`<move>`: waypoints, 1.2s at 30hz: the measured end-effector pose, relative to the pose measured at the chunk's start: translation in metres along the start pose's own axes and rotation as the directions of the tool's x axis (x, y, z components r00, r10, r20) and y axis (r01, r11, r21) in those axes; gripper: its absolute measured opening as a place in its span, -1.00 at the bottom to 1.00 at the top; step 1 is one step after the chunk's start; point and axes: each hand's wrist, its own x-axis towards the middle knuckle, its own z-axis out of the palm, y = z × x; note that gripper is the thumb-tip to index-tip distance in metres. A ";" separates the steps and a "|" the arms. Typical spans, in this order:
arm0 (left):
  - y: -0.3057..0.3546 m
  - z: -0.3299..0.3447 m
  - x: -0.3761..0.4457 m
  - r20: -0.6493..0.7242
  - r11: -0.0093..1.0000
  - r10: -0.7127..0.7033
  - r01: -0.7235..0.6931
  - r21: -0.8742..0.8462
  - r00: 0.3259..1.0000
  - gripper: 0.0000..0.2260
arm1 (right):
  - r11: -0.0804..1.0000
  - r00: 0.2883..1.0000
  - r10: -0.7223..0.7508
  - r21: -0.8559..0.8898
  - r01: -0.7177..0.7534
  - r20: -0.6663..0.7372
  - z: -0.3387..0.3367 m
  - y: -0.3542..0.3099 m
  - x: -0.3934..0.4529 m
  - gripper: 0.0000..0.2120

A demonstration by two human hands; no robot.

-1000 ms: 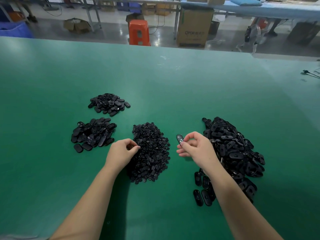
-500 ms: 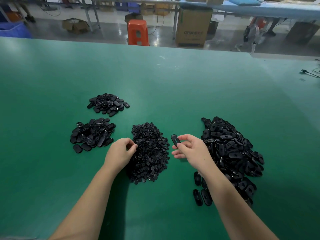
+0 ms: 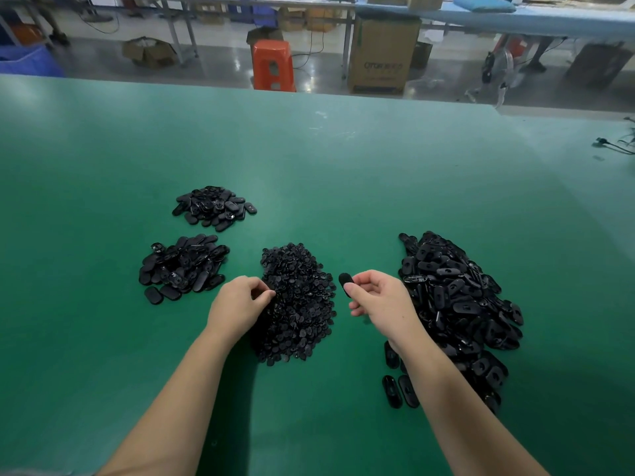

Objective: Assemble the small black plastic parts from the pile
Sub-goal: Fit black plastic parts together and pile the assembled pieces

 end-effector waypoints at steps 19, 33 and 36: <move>-0.032 -0.023 0.002 0.015 0.992 -0.122 0.122 -0.032 0.992 -0.84 | 0.994 0.998 0.057 0.088 -0.059 0.019 -0.001 0.006 0.002 -0.92; -0.038 -0.042 -0.007 0.217 0.997 -0.070 0.063 0.041 0.974 -0.84 | 0.995 0.996 0.083 0.055 -0.085 0.044 0.007 0.011 0.003 -0.92; -0.037 -0.042 -0.005 0.213 0.995 -0.083 0.070 0.069 0.974 -0.85 | 0.994 0.996 0.080 0.067 -0.083 0.041 0.007 0.010 0.003 -0.91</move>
